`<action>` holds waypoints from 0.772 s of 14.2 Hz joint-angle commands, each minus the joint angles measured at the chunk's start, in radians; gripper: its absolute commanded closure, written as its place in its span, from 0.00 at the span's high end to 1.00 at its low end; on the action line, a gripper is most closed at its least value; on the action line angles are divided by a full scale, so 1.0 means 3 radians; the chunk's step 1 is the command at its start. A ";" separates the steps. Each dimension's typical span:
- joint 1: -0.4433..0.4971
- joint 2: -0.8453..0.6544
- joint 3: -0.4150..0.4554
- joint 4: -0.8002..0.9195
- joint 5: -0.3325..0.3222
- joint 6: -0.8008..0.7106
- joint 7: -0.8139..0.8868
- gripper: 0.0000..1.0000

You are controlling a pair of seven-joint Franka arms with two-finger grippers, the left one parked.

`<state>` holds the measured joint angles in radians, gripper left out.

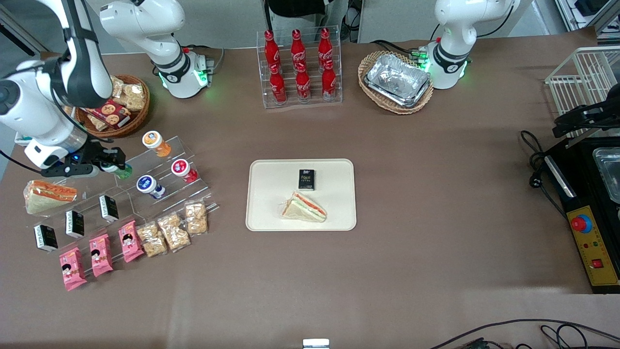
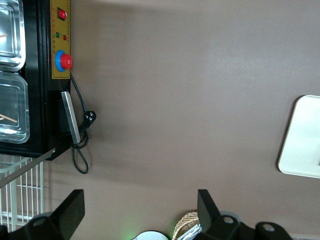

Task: Place green gum on tray
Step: 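Lift the green gum tub out of the rack and carry it toward the cream tray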

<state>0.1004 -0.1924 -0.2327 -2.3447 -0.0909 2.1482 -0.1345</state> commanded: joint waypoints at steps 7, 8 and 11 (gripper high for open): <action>0.0131 -0.0106 0.1091 0.1214 0.0338 -0.1485 0.1269 0.29; 0.0136 -0.0050 0.1245 0.1214 0.0400 -0.1444 0.1550 0.29; 0.0136 0.0211 0.1720 0.1204 0.0456 -0.1159 0.2114 0.29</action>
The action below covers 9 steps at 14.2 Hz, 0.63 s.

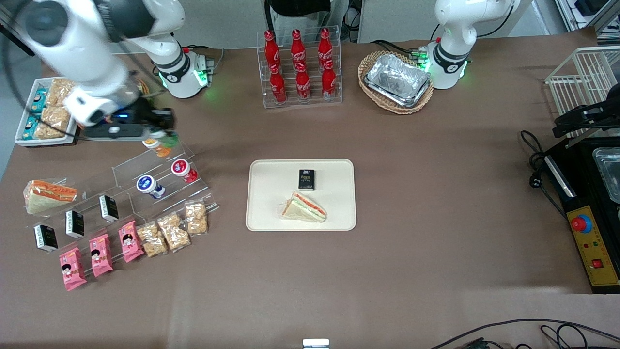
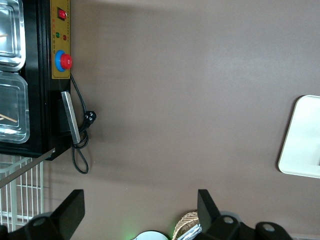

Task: Place green gum on tray
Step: 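Lift the green gum tub out of the rack and carry it toward the cream tray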

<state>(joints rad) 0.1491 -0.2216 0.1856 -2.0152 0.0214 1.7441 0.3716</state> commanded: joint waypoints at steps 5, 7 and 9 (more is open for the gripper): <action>-0.0022 0.0896 0.0792 -0.0138 0.0036 0.1143 0.1179 0.29; 0.0070 0.1111 0.0844 -0.0374 -0.0050 0.1644 0.1455 0.29; 0.0172 0.1412 0.0844 -0.0441 -0.0386 0.2003 0.1771 0.29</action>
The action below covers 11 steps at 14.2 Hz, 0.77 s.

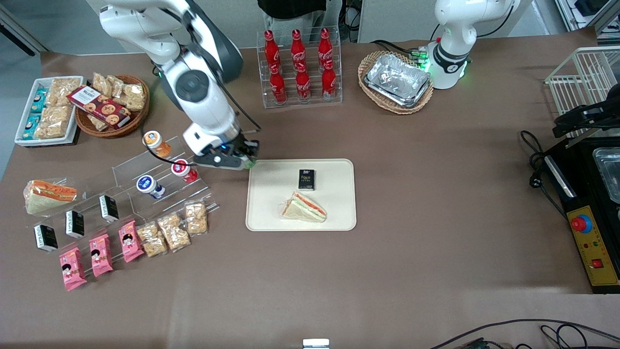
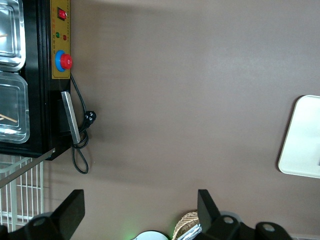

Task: Place green gum on tray
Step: 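Lift the green gum tub out of the rack and carry it toward the cream tray, then lower the green gum tub onto the tray and open the right gripper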

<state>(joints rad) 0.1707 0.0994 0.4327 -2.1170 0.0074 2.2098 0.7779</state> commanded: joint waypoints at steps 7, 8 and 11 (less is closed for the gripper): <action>0.0239 0.1166 0.0020 -0.0087 -0.1768 0.1198 0.1799 0.29; 0.0229 0.1177 0.0020 -0.0082 -0.1768 0.1199 0.1804 0.30; 0.0198 0.1177 0.0020 -0.0082 -0.1763 0.1199 0.1804 1.00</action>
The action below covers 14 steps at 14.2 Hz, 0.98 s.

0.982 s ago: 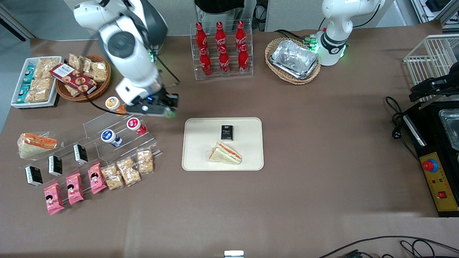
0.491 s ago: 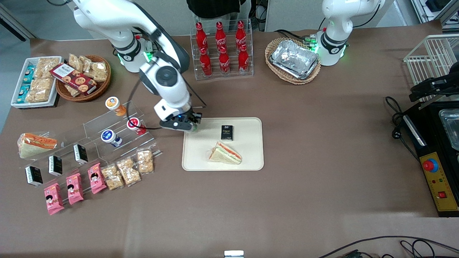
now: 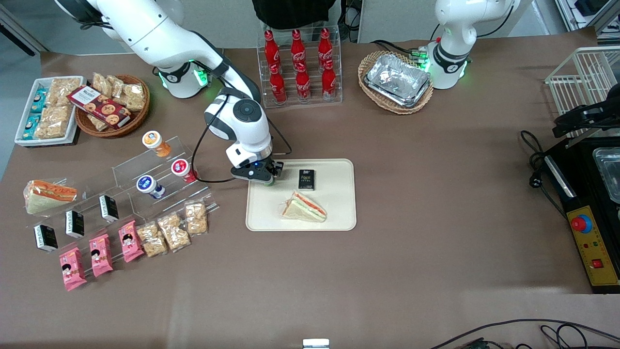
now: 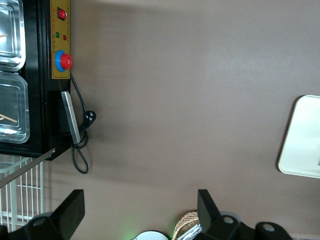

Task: Place green gum on tray

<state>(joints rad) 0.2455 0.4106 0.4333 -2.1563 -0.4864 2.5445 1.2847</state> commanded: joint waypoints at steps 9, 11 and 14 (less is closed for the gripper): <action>-0.0317 -0.0825 0.0064 0.0136 0.0738 -0.0927 -0.1001 1.00; -0.0587 -0.1178 0.0044 0.0213 0.1287 -0.1265 -0.1712 1.00; -0.1007 -0.1633 -0.0144 0.0325 0.1411 -0.1771 -0.2689 1.00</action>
<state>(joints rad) 0.0433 0.0409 0.4320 -2.0717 -0.1190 2.1400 0.7198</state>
